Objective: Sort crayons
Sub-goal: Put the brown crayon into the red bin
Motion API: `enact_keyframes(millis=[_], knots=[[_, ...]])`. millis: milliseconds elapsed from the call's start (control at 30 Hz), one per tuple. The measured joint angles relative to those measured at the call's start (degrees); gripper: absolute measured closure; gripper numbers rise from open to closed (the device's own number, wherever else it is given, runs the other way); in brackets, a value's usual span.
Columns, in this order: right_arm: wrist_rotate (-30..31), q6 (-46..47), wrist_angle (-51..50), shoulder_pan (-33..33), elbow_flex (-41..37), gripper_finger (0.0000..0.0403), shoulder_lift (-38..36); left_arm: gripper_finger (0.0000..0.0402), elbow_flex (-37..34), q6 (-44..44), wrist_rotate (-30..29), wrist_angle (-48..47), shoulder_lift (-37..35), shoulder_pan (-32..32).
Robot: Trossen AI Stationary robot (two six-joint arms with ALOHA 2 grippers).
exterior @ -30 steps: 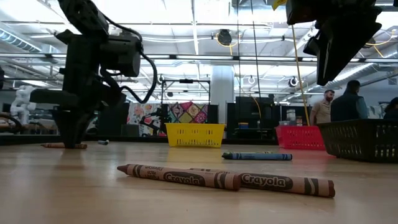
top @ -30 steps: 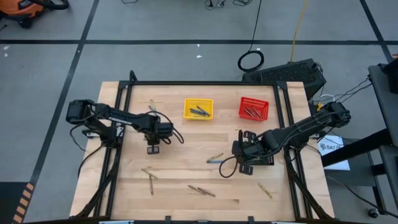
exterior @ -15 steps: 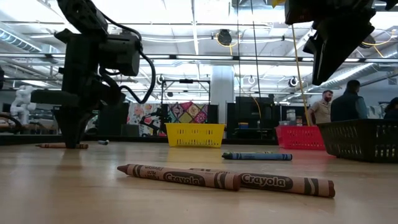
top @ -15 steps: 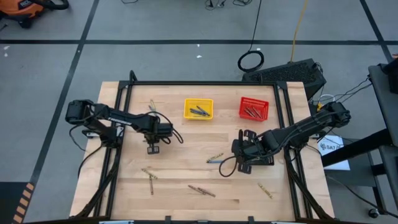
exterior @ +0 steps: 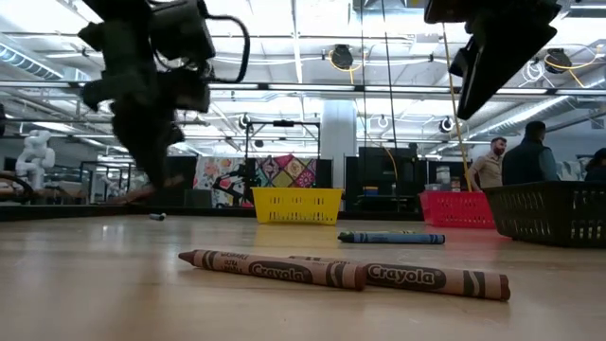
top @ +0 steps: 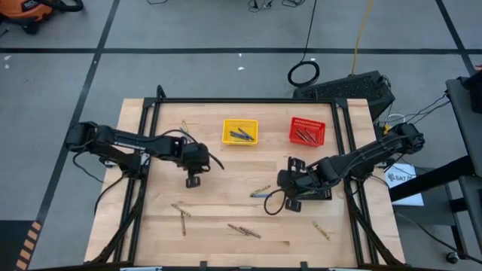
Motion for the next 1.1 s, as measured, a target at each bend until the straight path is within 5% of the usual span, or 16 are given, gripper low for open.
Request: enact_keyframes(millis=[467,767,1100], knots=[[7.94,-5.08,4.69,0.02,0.02,0.0307,0.00,0.0401,0.07,3.57,0.81,24.17,-3.40,-1.14],[10.49,-5.61,6.89,0.02,0.01,0.0258,0.00,0.0401,0.09,5.06,0.91,34.84,-3.40,-2.18],[19.68,-21.92,26.23,0.00,0.00,0.0246,0.00,0.0401,0.13,8.18,1.13,49.65,-3.44,-3.60]])
